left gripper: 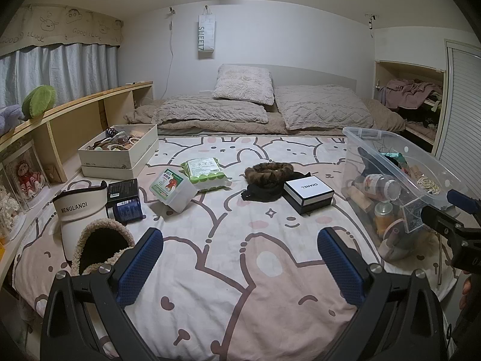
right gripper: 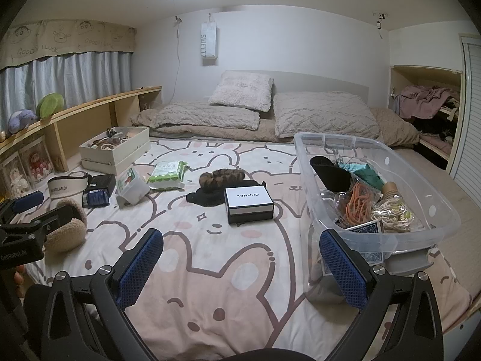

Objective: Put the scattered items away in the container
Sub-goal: 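Move both tools toward the scattered items on the bed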

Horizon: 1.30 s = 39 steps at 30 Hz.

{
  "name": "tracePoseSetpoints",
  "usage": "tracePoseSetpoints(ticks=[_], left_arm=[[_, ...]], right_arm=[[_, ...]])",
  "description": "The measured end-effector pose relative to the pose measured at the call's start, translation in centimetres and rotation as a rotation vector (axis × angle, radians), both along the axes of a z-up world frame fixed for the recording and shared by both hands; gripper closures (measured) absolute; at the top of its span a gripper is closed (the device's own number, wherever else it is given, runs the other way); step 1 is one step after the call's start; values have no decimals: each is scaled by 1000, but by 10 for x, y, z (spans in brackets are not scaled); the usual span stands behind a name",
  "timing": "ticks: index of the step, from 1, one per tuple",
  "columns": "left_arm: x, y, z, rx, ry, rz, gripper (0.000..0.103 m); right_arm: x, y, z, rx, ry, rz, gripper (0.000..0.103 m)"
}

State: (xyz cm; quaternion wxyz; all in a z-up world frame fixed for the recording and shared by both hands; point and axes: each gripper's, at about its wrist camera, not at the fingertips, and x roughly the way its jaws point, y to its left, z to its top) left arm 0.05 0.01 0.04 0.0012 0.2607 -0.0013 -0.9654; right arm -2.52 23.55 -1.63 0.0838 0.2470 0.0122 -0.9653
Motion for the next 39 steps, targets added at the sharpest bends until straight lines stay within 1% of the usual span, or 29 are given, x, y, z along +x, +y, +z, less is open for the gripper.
tracePoseSetpoints(ticks=[12,14,17,22,39], left_arm=[[0,0,0,1,-2,1,0],[-1,3,5,1,-5,1,0],[0,8,3,2,-13,2,0],[-9,8,-17,11,-36,6,0],[-43,-6,-56,31,-141,17,0]], right_arm=[[-2,0,-8,5,-9,1,0],[-2,-1,-10,6,-14,4,0],[-5,-4,-11,10,-23,9,0],[-11,-9,-18,17,-47,21,0],[-44,-25,-50,39,-161,46,0]])
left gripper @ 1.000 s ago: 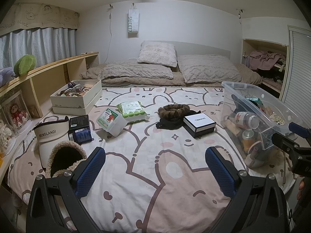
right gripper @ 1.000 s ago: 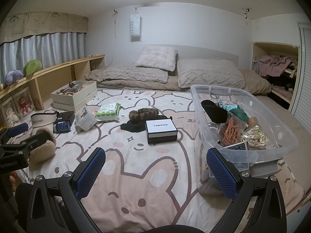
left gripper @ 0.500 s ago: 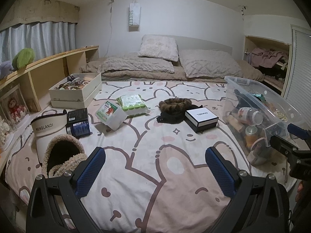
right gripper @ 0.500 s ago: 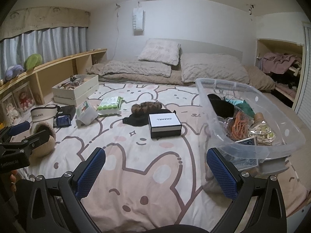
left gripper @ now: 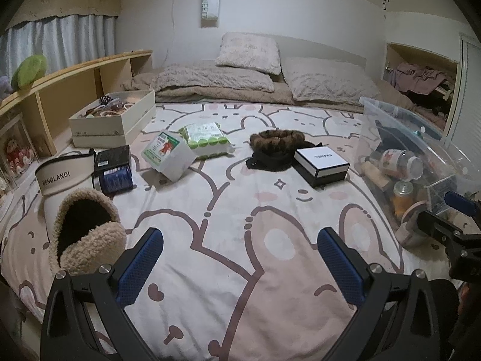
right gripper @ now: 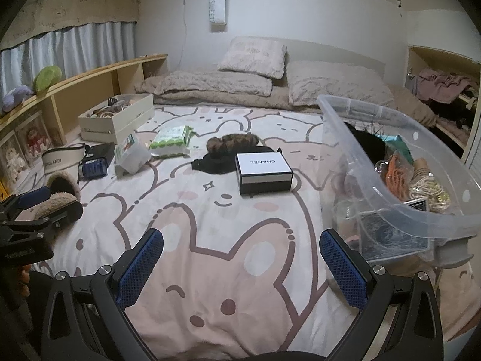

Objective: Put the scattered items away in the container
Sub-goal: 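Move both tools toward the scattered items on the bed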

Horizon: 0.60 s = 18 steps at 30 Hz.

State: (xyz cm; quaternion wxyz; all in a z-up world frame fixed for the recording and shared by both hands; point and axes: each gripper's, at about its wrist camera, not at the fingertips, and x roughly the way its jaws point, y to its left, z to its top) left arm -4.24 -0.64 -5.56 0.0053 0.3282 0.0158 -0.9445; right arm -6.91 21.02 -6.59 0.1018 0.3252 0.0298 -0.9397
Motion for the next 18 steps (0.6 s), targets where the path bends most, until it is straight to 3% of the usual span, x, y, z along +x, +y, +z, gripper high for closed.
tracePoseSetpoints(ticks=[18], left_arm=[[-55,-12,-29,-18,-57,39,0]], right_arm=[[-47,-14,-20,-32,-111,20,0]])
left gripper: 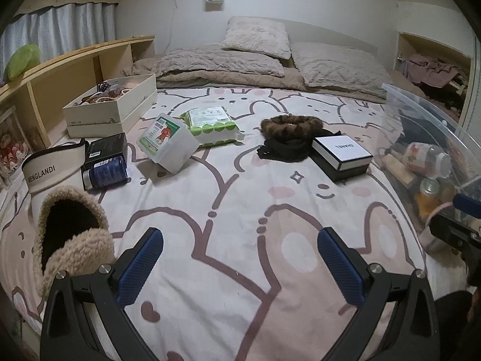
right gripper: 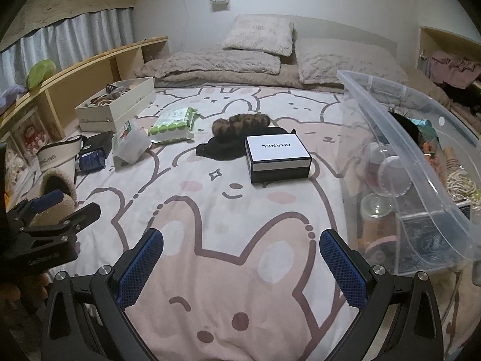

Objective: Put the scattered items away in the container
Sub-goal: 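Move both tools toward the scattered items on the bed, then lower the left tool onto the blue bottle and close its fingers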

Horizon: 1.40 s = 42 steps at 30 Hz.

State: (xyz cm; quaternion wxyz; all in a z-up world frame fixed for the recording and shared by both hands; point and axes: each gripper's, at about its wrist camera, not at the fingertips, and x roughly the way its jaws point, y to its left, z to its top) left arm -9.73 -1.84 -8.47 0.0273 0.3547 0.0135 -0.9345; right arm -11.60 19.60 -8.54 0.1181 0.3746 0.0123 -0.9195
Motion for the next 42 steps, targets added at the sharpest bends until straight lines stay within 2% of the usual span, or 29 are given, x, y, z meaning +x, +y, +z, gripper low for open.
tracePoseSetpoints(ticks=[4,10,17,23,32,42], left_arm=[[-23,-6,-5,-33,-6,35,0],[-68,-33,-22,2,-38,140,0],[-104,-78,-40,-44,-61,288,0],[-122,-106,-47,-91,-76,370,0],[-155,-120,-61,-200,-102,389,0],[-171,-151,-76,-212,-136,429,0]], right_arm=[[-10,-3,-1,-5,-9,2,0],[-22,-7,-1,5,-12,7,0],[-34,-8,-6,-3,-31,2,0],[-44,-18,-11,-6,-52,16,0],[-52,-36,-17,21,-72,41,0],[-58,-57,-24,55,-96,63,0]])
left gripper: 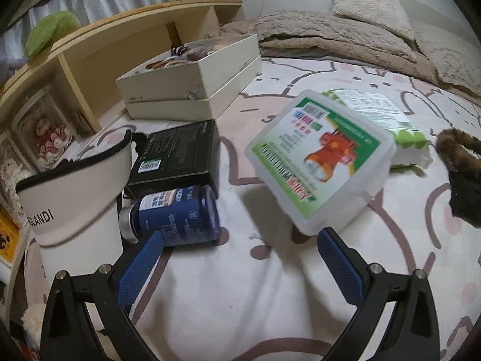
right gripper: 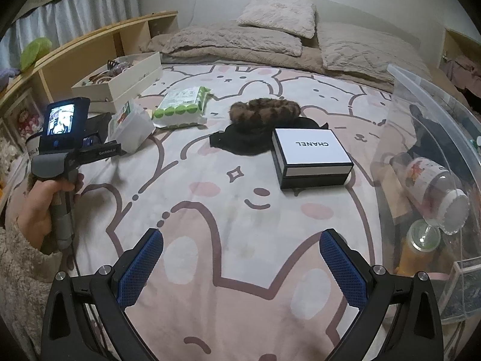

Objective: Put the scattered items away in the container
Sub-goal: 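Lower the left tool onto the blue bottle and close its fingers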

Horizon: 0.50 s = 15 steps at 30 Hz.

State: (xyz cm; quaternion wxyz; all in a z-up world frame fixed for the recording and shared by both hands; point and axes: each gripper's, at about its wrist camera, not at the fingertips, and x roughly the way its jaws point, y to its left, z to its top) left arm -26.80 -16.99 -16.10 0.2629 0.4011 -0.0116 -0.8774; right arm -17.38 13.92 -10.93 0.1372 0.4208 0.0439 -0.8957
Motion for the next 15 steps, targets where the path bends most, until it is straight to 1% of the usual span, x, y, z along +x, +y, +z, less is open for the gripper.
tracePoseSetpoints(ticks=[5,6,11,15], left_arm=[[5,-8,-2,-72,-12,26,0],[7,-12,-2,-72,-14,36,0],[15,-42,-4,-15,-11,121,0],[20,-63,-5,47,1,165,0]], right_arm=[[2,-8,-1,-11,-12,14,0],[3,-10,-1,-5,-11,17,0],[5,-14,-1,7,-11,20,0],[7,-16,0,13,-9,24,0]])
